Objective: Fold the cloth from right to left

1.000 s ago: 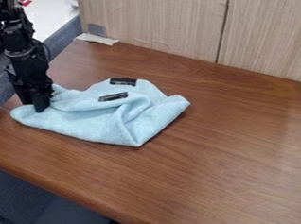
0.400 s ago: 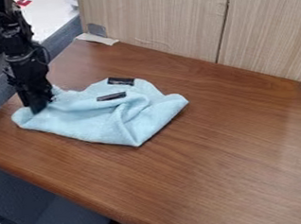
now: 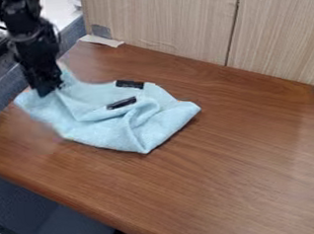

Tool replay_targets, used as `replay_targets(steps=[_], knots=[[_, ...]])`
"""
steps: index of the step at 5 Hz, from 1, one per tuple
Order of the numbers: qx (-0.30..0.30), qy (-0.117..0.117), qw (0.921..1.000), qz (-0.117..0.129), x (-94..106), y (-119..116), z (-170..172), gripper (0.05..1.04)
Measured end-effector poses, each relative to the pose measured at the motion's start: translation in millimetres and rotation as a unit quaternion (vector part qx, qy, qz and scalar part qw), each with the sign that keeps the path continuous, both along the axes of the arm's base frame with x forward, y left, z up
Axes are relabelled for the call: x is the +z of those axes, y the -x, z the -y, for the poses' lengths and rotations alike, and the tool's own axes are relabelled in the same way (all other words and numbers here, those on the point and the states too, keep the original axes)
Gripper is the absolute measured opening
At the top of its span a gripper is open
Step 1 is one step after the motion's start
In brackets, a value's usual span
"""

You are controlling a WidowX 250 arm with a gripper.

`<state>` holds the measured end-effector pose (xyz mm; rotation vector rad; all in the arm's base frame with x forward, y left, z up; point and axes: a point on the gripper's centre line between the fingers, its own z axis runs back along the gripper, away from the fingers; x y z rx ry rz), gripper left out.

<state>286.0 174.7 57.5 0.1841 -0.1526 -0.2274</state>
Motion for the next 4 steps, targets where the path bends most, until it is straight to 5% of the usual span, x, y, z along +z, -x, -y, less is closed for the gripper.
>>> replay_targets(steps=[2,4], knots=[[-0.092,-0.019,0.9945,0.046,33.3,-16,68,0.094],[-0.205,-0.011,0.9771,0.056,20.3,-25,138,0.094]])
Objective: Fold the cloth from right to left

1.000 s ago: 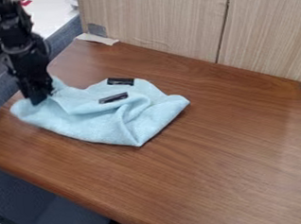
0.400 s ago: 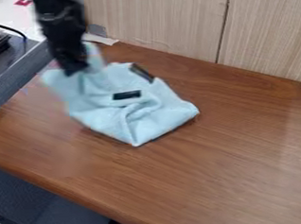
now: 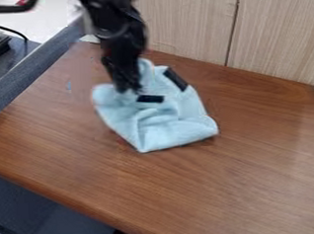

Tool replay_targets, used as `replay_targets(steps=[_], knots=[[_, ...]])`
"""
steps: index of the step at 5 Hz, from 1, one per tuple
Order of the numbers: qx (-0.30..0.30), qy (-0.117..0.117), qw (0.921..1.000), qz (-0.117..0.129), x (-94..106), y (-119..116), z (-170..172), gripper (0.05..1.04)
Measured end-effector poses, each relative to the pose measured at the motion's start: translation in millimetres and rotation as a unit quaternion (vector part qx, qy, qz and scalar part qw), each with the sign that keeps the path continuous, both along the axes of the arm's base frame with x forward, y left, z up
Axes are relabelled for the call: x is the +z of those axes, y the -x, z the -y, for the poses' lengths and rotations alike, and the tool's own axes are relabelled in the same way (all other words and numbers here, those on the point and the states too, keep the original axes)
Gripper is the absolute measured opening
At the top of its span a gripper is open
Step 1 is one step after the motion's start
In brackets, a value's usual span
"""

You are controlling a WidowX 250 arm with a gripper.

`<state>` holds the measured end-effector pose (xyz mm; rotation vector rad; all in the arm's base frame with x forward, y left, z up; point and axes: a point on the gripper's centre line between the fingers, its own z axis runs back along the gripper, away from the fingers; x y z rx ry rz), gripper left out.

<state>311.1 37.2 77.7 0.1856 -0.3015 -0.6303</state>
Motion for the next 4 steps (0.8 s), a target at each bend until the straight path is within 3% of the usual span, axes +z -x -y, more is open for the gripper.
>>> replay_targets(steps=[3,4], knots=[[-0.107,-0.026,0.9937,-0.022,-69.4,5,47,0.094],[-0.107,-0.033,0.9934,-0.025,-75.5,6,47,0.128]])
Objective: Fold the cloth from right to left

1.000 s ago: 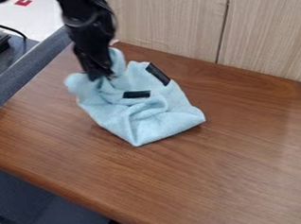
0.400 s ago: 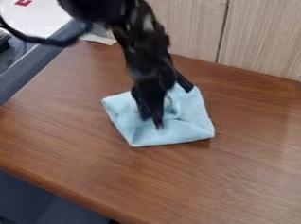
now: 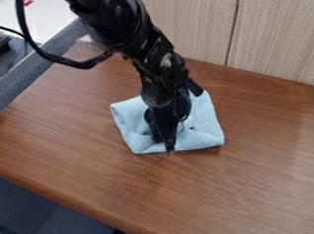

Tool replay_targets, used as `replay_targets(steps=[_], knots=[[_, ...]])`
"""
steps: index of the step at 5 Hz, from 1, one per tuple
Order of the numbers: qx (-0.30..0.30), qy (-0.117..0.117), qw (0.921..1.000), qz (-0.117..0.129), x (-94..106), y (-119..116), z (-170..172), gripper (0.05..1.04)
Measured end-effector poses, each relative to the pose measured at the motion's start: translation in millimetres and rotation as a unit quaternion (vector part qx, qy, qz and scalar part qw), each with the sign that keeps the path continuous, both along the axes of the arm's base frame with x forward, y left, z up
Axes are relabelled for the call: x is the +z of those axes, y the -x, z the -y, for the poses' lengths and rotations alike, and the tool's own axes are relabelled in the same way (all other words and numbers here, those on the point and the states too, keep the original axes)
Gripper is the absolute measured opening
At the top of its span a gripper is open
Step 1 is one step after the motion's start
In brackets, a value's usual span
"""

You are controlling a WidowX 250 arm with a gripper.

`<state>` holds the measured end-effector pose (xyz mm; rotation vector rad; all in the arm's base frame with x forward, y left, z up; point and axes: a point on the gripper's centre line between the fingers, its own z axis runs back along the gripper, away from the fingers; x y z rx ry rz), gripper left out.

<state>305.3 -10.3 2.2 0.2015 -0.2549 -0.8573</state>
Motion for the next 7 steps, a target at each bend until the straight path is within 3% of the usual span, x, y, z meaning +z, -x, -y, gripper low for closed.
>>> replay_targets(steps=[1,2,3,4,5,6,7], knots=[[0.0,-0.016,0.9996,-0.024,0.1,6,-1,0.324],[0.005,-0.026,0.9992,-0.03,3.4,8,-5,0.617],[0.006,-0.024,0.9996,-0.014,15.8,6,-5,0.911],[0.013,-0.012,0.9998,-0.004,33.3,8,-7,1.018],[0.014,-0.001,0.9999,0.0,51.3,13,-12,1.01],[0.017,0.003,0.9997,0.018,77.7,18,-18,1.007],[0.02,-0.01,0.999,0.039,96.4,20,-27,1.006]])
